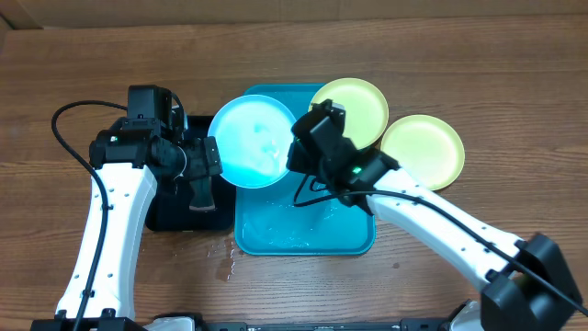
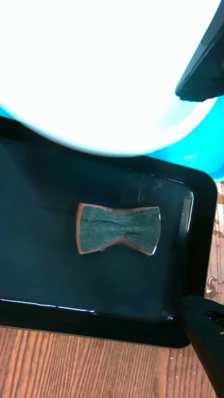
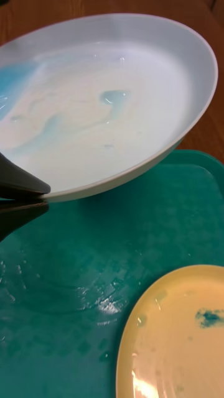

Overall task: Clean dirty plates on tray and stack at the side
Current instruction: 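Lift the light-blue plate by its rim with the right gripper, then tilt the light-blue plate over the black tray to drain water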

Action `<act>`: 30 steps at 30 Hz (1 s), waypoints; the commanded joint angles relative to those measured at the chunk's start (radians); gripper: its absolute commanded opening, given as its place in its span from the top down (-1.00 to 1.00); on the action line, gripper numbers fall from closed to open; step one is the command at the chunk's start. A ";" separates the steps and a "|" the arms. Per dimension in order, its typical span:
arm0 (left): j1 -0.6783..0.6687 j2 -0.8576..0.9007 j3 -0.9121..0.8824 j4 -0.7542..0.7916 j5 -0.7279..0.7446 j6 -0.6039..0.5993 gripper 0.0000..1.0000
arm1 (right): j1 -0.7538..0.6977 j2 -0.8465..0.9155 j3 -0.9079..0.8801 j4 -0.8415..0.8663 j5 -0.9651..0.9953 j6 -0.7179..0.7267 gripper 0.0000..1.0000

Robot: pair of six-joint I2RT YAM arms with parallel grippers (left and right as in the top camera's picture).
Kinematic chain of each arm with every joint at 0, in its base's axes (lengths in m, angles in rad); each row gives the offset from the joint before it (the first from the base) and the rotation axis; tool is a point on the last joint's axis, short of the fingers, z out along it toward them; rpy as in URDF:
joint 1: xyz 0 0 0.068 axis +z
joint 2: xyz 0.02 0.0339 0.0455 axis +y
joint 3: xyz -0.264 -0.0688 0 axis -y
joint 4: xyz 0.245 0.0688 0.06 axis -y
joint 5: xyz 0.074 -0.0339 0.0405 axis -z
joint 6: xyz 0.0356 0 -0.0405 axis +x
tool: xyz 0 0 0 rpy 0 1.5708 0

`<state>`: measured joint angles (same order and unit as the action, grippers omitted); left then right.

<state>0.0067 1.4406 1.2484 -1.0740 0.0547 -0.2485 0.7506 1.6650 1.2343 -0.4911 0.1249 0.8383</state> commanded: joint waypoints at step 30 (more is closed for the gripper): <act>0.164 -0.217 0.037 -0.025 0.016 -0.002 -1.00 | 0.075 0.066 0.035 0.150 0.121 0.002 0.92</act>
<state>0.1452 1.3106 1.2526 -1.0966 0.0700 -0.2558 0.8215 1.7348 1.2343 -0.3603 0.2306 0.8375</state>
